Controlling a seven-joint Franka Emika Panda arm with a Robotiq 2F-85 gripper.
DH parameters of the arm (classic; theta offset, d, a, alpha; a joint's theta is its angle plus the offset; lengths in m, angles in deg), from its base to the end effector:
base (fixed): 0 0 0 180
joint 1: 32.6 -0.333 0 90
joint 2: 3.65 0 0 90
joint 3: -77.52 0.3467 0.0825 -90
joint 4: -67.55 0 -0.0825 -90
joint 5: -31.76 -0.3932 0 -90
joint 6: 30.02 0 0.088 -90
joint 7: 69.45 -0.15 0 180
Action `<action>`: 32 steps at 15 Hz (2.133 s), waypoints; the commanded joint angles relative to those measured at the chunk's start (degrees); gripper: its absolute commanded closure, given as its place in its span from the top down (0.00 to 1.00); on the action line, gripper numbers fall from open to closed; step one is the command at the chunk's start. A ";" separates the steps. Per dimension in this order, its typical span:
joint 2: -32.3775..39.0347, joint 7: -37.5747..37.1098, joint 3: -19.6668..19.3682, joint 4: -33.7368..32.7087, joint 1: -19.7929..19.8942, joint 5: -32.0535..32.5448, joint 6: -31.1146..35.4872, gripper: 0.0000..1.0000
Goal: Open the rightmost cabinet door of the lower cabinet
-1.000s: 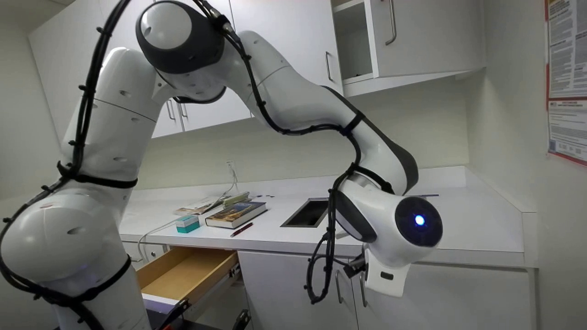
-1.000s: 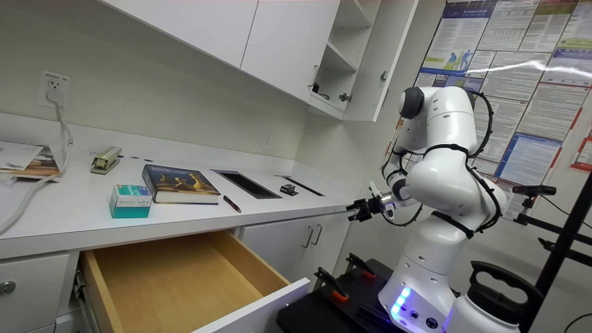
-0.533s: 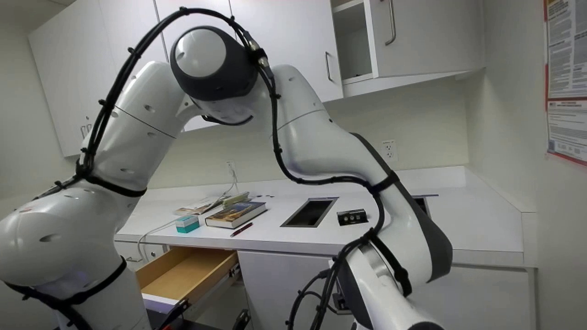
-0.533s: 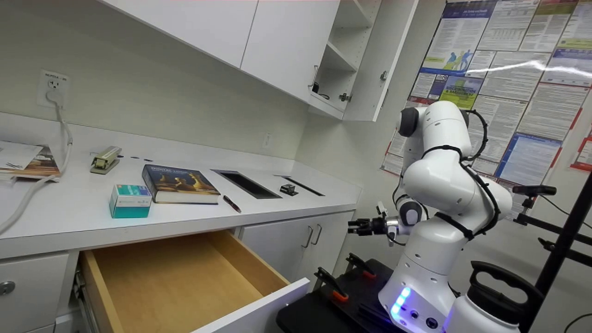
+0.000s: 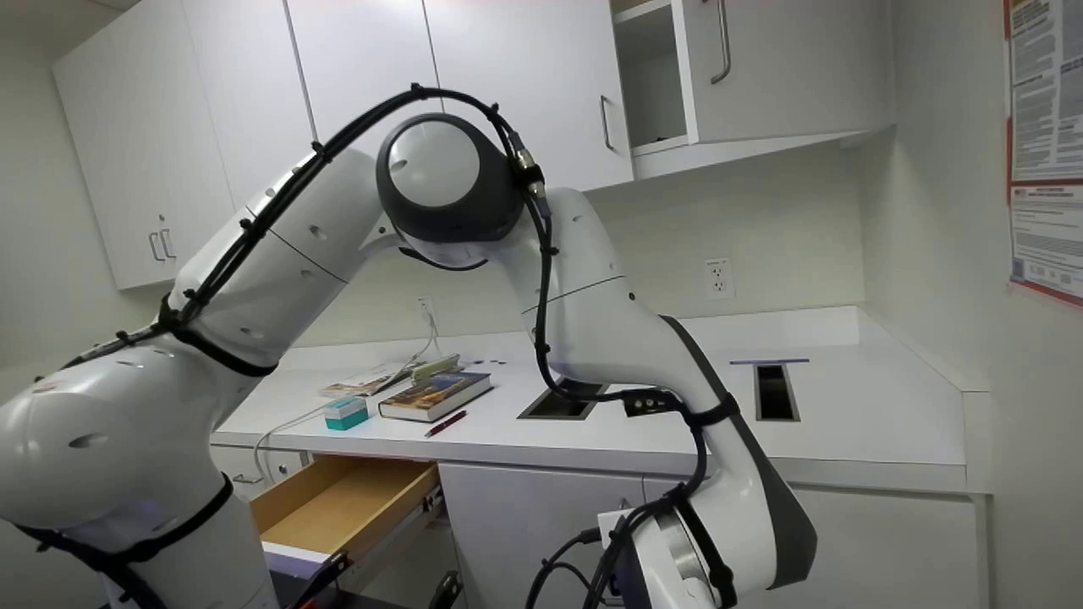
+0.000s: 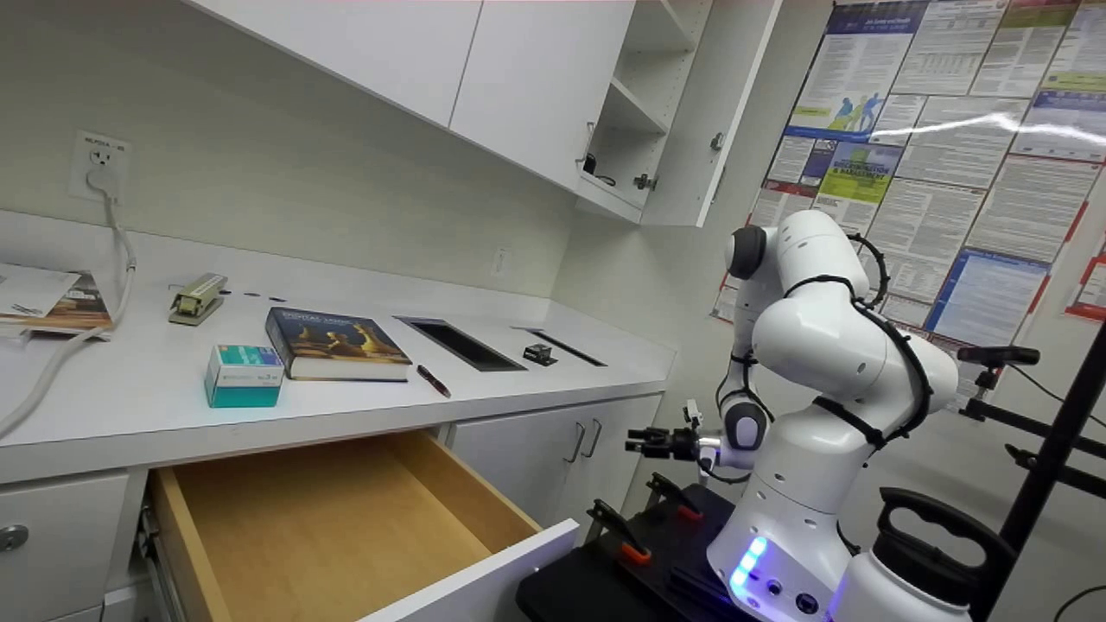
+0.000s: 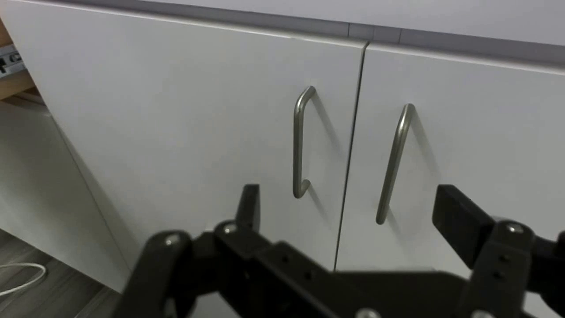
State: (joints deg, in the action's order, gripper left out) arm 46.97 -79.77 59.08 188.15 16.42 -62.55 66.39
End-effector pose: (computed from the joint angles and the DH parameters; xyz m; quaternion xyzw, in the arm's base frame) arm 0.2927 -0.4052 0.0000 -0.1749 0.7984 0.1099 0.5657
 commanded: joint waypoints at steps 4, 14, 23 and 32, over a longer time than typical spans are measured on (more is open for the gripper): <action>0.50 0.27 -0.62 -0.87 -1.81 -0.78 -1.52 1.00; 5.07 -3.73 2.08 -7.55 -3.33 -7.81 -1.84 1.00; 8.87 -6.31 2.91 -12.29 -3.45 -10.38 -2.22 0.72; 10.16 -6.50 2.87 -13.45 -3.49 -9.80 -2.68 0.03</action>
State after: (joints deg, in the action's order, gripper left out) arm 56.37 -84.59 62.20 175.66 13.33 -71.92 65.32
